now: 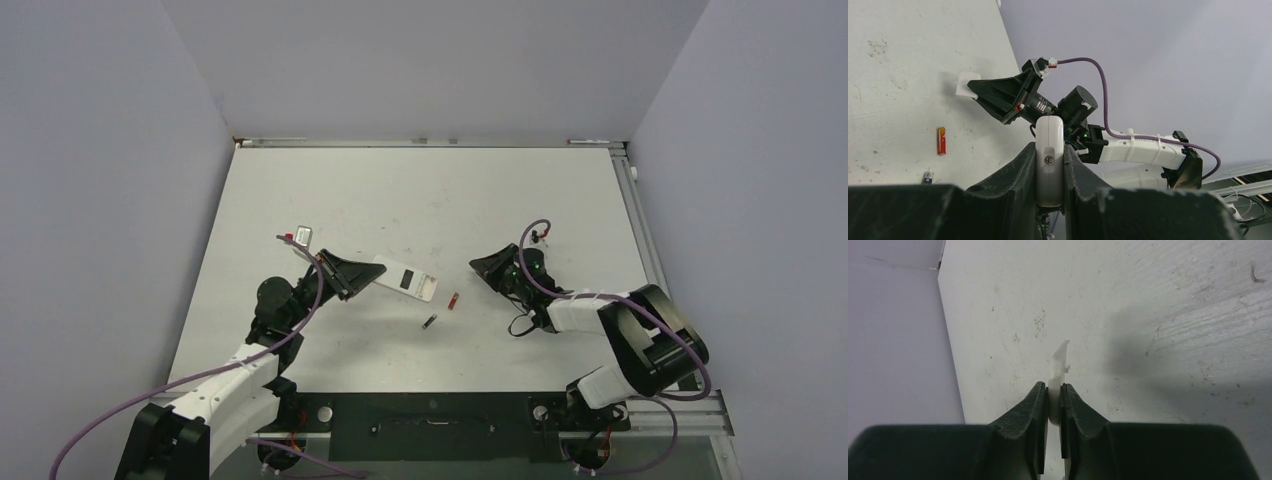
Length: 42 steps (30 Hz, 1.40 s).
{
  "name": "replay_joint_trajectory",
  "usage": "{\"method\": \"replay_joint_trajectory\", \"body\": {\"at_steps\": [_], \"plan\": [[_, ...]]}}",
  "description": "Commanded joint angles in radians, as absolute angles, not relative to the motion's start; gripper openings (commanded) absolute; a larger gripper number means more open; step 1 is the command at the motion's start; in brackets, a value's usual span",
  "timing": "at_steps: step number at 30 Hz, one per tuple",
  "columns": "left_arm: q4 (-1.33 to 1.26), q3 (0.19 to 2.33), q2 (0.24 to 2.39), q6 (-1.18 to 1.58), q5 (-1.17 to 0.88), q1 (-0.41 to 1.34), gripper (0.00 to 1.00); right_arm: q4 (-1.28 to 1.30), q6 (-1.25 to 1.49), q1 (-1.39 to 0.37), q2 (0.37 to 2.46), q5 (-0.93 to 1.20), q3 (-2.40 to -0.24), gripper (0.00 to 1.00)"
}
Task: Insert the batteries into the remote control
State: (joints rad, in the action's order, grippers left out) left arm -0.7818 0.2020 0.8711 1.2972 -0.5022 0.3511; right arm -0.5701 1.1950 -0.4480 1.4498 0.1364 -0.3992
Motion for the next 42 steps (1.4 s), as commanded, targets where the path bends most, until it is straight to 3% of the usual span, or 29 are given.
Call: {"method": "replay_joint_trajectory", "body": {"at_steps": [1,14,27,33,42], "plan": [[-0.844,0.199,0.851,1.303,-0.517,0.341,0.00,-0.700,1.274,-0.478,1.512,0.047,-0.440,0.08],[-0.849,0.195,0.828,1.317,-0.535,0.321,0.00,-0.759,1.349,-0.536,1.652,-0.088,-0.490,0.08],[-0.852,0.192,0.825,1.327,-0.539,0.318,0.00,-0.797,1.378,-0.551,1.761,-0.082,-0.517,0.09],[-0.850,0.194,0.825,1.327,-0.539,0.317,0.00,-0.786,1.375,-0.549,1.780,-0.069,-0.523,0.27],[-0.840,0.192,0.827,1.327,-0.536,0.316,0.00,-0.745,1.352,-0.548,1.756,-0.056,-0.532,0.41]]}}
